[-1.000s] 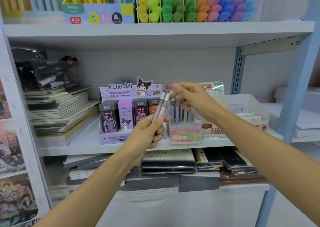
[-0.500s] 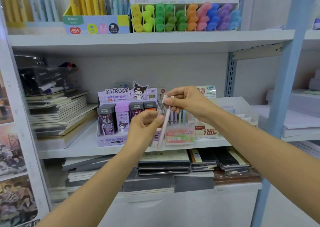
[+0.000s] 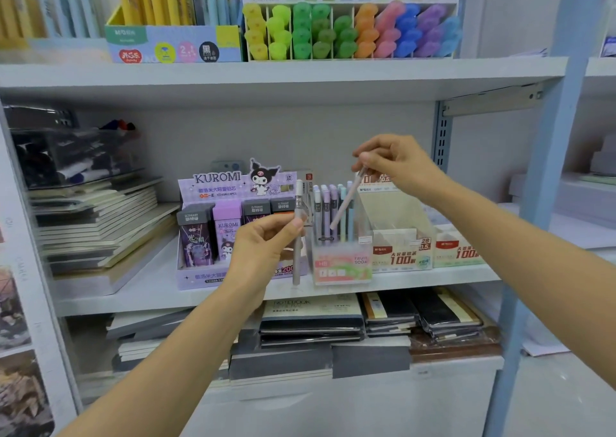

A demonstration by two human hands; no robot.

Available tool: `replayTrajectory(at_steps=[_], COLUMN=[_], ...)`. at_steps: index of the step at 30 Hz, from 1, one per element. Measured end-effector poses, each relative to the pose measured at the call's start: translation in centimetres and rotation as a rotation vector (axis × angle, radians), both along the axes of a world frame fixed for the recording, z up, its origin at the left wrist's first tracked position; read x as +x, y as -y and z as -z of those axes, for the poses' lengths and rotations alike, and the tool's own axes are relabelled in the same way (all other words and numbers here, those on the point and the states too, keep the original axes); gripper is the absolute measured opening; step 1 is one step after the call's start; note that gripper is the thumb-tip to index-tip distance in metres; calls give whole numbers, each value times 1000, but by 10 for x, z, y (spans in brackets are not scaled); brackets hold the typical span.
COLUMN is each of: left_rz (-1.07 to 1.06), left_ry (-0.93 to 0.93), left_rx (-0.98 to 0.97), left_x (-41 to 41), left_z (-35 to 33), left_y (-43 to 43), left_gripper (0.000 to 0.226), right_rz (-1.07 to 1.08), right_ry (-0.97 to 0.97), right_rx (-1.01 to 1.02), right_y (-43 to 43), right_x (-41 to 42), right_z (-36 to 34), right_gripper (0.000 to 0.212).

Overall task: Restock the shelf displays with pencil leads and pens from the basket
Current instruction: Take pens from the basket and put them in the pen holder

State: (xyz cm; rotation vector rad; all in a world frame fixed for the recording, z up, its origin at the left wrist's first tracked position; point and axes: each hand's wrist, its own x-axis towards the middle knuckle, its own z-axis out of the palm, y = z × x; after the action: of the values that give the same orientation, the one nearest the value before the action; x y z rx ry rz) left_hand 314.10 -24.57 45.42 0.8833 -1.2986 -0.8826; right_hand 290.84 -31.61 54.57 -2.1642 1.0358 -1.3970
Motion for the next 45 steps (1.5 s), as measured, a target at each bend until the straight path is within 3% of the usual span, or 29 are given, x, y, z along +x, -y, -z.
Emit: replayTrajectory(at_steps=[13,18,21,25,29,33,39,41,45], left_rz=[26,35,45,50,45,49,66,-26,-251], left_ry=[18,29,26,24,41,37,49,136,528], left_rx=[37,42,37,44,42,34,-23,-87,-297], left_x=[6,5,5,5,3,-3,-20,-20,-15], left_z=[11,13,14,13,12,11,5,4,8], left_y=[13,14,13,12,11,11,5,6,5], left_gripper=[12,12,11,12,12,15,12,17,31], right_rz=[31,44,121,194,262,-47,-205,-198,-25], right_ry=[-281,-151,-39,-106,-125,37,-63,4,270], right_rx=[-57,-13,-33,-50,-117,71,105,96,28], right_y=[30,34,37,41,33,3,-24,-25,-17], right_x=[14,30,36,40,38,37,43,36,11], right_z=[27,34,38,46,42,37,38,30,13], right_gripper=[8,22,18,10,15,24,15,13,14])
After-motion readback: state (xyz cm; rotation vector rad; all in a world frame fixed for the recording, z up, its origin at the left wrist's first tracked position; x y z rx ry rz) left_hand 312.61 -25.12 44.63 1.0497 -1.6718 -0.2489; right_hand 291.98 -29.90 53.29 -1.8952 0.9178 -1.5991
